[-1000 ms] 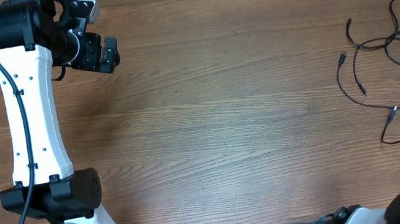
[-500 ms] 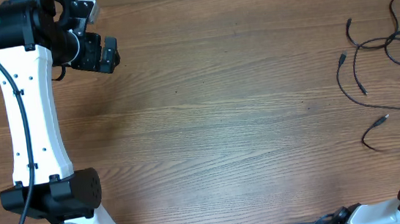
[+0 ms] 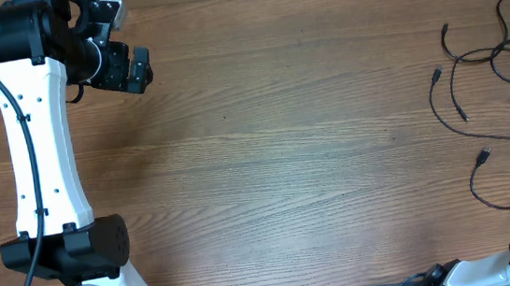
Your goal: Untangle cables
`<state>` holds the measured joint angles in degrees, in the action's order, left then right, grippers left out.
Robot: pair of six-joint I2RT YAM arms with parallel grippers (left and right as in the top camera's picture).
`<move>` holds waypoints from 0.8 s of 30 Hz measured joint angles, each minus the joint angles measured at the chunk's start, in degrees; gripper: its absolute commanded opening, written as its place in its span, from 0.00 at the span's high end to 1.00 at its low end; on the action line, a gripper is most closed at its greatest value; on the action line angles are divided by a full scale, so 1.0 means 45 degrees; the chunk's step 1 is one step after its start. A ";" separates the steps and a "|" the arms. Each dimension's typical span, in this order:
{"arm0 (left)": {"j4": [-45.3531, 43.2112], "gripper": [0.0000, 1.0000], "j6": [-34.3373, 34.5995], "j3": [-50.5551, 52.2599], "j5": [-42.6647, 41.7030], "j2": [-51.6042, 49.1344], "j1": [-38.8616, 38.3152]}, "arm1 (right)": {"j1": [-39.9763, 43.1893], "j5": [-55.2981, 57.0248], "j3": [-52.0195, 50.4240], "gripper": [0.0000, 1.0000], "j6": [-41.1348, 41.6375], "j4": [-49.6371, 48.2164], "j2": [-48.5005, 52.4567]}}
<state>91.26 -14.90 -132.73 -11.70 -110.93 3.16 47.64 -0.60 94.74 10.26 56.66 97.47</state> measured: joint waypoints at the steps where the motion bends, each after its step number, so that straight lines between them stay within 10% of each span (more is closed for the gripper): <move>1: 0.0000 0.01 0.0000 0.0000 0.0000 0.0000 0.0000 | 0.0000 -0.0418 0.0000 0.00 -0.0185 0.0029 0.0000; 14: 0.0000 0.00 -0.0005 0.0000 0.0000 0.0000 0.0000 | -0.0665 -0.4415 0.0000 0.00 -0.2948 0.0763 -0.0029; 24: 0.0000 0.00 -0.0005 0.0000 0.0000 0.0000 0.0000 | -0.4653 -0.5683 0.0000 0.00 -0.3813 0.0801 -0.0364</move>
<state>91.26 -14.92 -132.73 -11.70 -110.93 3.16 26.70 -26.17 94.74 -6.90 60.27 95.83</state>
